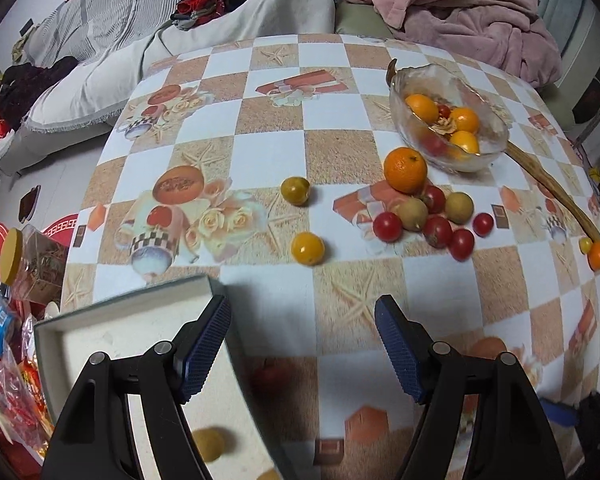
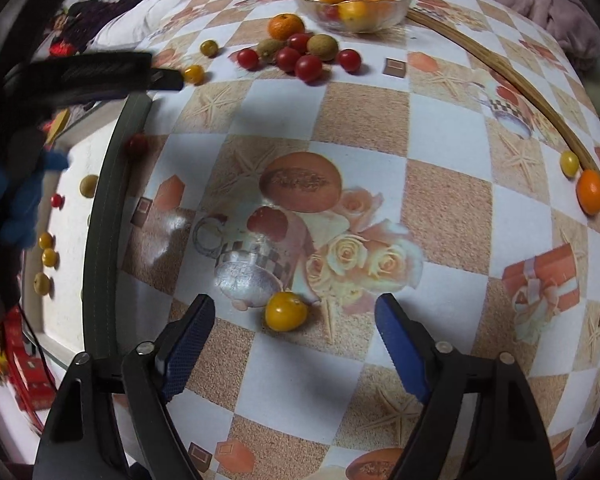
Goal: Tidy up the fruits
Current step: 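Move both open tools back over the remaining fruits, then grasp a yellow cherry tomato with the left tool while the right tool grasps another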
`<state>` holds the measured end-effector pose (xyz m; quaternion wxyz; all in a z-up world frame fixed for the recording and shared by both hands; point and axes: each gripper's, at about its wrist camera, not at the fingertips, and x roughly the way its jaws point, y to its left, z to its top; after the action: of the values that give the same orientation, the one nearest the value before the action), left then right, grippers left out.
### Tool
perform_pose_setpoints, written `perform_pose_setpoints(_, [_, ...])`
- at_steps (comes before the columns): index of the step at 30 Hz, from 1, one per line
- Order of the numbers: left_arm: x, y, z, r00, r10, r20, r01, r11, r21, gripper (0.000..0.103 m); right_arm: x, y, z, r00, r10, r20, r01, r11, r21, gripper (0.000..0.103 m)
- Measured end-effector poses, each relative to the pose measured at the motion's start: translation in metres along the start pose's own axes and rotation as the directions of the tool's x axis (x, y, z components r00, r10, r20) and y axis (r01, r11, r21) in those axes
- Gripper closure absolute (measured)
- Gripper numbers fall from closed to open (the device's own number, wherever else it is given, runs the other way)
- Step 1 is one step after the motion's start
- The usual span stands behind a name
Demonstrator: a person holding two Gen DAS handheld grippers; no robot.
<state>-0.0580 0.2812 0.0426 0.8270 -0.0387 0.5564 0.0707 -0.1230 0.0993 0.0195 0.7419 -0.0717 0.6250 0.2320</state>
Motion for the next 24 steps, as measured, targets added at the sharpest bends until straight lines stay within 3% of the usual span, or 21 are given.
perform_pose_setpoints(8, [0.034,-0.003,0.021,1.0,0.025,-0.016,-0.025,1.0,-0.002,0.027,0.006,0.014,-0.001,1.0,-0.014,-0.004,0.014,0.998,-0.068,0.021])
perform_pose_setpoints(14, [0.047,-0.008,0.021,0.999,0.024,-0.03,-0.023,1.0,0.009,0.029,0.012,0.026,-0.009,0.997,-0.082,0.008,0.082,0.987,-0.14,0.032])
perform_pose_setpoints(16, [0.047,-0.009,0.022,1.0,0.001,-0.028,0.0,1.0,0.004,0.037,0.012,0.031,-0.012,0.994,-0.105,0.018,0.106,0.98,-0.169,0.039])
perform_pose_setpoints(22, [0.045,-0.013,0.023,1.0,-0.024,-0.017,0.024,1.0,-0.001,0.055,0.01,0.037,-0.017,0.993,-0.111,0.039,0.117,0.972,-0.204,0.076])
perform_pose_setpoints(24, [0.044,-0.014,0.023,1.0,-0.026,-0.005,0.026,1.0,0.002,0.071,0.008,0.033,-0.018,0.996,-0.083,0.033,0.087,0.98,-0.18,0.079])
